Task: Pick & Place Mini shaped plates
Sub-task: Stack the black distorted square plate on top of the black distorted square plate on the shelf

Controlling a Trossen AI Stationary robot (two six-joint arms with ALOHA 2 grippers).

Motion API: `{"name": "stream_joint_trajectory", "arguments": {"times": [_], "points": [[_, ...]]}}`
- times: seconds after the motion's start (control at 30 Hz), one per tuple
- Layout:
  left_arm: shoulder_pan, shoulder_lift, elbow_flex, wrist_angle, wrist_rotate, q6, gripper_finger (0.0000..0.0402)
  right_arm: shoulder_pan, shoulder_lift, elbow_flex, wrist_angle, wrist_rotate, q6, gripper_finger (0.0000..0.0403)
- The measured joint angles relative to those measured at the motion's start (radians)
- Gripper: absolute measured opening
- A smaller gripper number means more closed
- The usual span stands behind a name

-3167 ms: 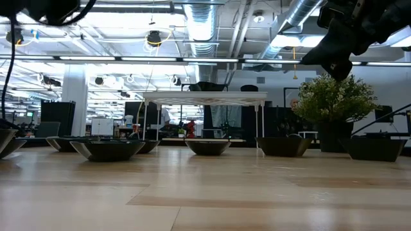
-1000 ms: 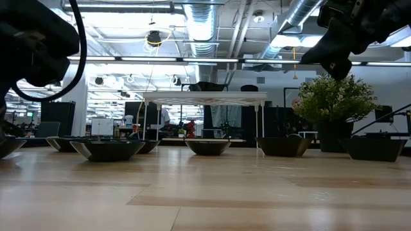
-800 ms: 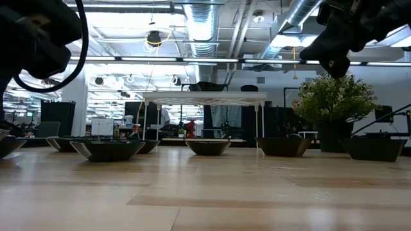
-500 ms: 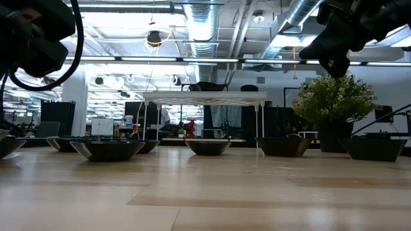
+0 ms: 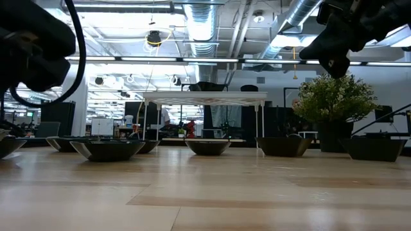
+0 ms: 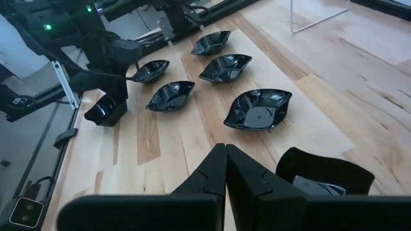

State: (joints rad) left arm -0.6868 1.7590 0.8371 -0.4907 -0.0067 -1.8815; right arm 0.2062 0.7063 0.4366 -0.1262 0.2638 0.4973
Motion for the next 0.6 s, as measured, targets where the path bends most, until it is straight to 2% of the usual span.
{"name": "stream_joint_trajectory", "arguments": {"times": [0.2, 0.43, 0.6], "points": [[0.0, 0.019, 0.0, 0.029, 0.004, -0.001, 0.0085, 0.0, 0.0, 0.0, 0.0, 0.0, 0.0, 0.0001], [0.0, 0.013, 0.0, 0.033, -0.021, -0.004, 0.0011, 0.0, 0.0, 0.0, 0.0, 0.0, 0.0, 0.0001], [0.0, 0.013, 0.001, 0.034, -0.023, -0.003, 0.0008, 0.0, 0.0, 0.0, 0.0, 0.0, 0.0, 0.0001]]}}
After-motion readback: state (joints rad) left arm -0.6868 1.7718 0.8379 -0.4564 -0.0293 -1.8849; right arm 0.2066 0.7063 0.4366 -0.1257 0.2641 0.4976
